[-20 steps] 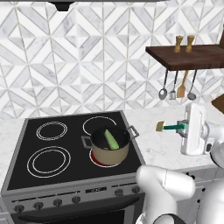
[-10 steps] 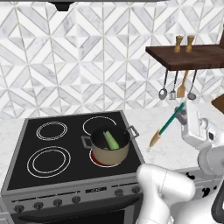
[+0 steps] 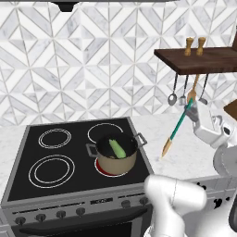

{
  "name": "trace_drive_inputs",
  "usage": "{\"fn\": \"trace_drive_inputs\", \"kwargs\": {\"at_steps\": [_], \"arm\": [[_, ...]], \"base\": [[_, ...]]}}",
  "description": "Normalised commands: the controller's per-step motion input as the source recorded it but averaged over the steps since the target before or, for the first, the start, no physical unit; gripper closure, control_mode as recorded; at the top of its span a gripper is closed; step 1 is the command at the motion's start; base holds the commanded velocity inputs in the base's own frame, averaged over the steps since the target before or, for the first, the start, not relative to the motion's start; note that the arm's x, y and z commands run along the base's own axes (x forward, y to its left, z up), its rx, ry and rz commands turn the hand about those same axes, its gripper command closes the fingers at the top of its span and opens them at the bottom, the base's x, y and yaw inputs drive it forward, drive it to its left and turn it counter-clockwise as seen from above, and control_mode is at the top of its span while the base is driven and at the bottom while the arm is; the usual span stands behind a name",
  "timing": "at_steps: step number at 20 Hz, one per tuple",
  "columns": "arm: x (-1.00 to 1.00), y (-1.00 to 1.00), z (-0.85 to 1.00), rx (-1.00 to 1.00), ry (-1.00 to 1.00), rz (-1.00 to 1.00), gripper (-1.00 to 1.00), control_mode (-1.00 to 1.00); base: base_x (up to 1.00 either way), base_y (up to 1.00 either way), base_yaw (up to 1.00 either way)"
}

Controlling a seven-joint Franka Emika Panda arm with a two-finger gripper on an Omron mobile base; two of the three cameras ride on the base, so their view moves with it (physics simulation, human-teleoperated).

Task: Put the corn and sweet potato in the pot. Retrieve the spatula and lightly stir the vegetables in the pot.

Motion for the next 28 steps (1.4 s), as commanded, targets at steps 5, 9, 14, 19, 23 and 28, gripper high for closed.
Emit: {"fn": "trace_drive_inputs", "kwargs": {"at_steps": [5,9,14,19,23,28], "arm": [[0.14,0.40,0.00,0.00,0.00,0.00,1.00,-1.00],[0.39,0.34,0.00,-0.07,0.06,0.00,1.00,-1.00],[0.23,0.31,0.00,-0.06,0.14,0.00,1.00,-1.00],[0.15,0.40,0.00,-0.02,0.06,0.00,1.00,-1.00],[0.16,0.31,0.00,0.00,0.04,0.00,1.00,-1.00],[0.35,0.26,0.00,0.00,0.03,0.00,1.00,-1.00]], "base": [[0.00,0.00,0.00],[0.00,0.00,0.00],[0.00,0.00,0.00],[0.00,0.00,0.00],[0.00,0.00,0.00],[0.00,0.00,0.00]]}}
